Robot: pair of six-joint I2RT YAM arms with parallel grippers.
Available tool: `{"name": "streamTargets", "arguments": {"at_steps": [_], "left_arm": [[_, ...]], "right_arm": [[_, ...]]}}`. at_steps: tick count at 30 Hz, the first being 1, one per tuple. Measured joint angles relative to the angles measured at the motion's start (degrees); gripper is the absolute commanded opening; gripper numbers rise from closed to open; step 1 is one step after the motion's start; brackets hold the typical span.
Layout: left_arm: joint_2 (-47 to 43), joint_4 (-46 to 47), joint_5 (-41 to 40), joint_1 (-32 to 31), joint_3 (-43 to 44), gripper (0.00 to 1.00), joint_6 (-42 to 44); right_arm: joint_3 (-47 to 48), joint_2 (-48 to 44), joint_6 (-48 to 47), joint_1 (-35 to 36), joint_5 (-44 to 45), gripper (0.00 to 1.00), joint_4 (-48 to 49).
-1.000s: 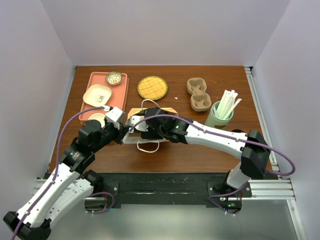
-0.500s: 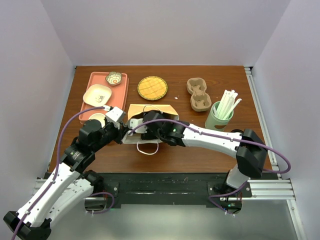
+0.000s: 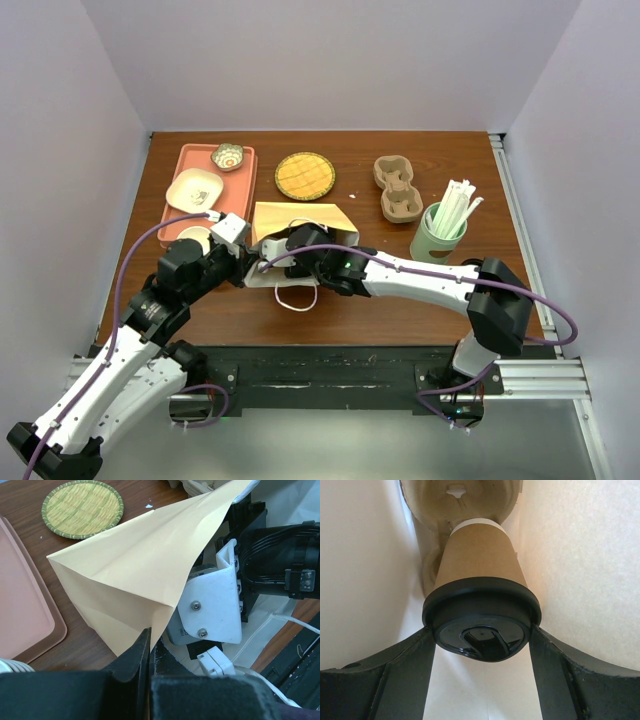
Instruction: Pack the takeout coffee
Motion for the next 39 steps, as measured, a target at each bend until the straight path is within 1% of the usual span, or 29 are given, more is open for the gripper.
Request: {"name": "streamTargets", "arguments": {"at_steps": [7, 17, 30, 34, 39], "left_arm": [[0.0, 0.0, 0.3, 0.0, 0.0, 0.0, 0.0], [0.0, -0.2, 0.4, -0.1, 0.0, 0.0, 0.0], [0.0, 0.1, -2.3, -0.1, 0.0, 0.0, 0.0], [0.1, 2.9, -5.2, -0.2, -0.2, 0.0, 0.8], [1.1, 7.6, -8.1, -0.5, -1.0, 0.0, 1.5]], "right_arm": [[0.0, -0.4, 0.8, 0.0, -0.2, 0.3, -1.1], [1.0, -3.9, 3.2, 0.0, -0.5, 0.3, -7.8], [4.5, -4.3, 3.3, 0.2, -1.7, 0.29, -15.1], [6.0, -4.3, 3.3, 0.2, -1.6, 0.29, -15.2], [5.5, -3.7, 3.0, 0.1, -1.0, 0.29, -12.5]]}}
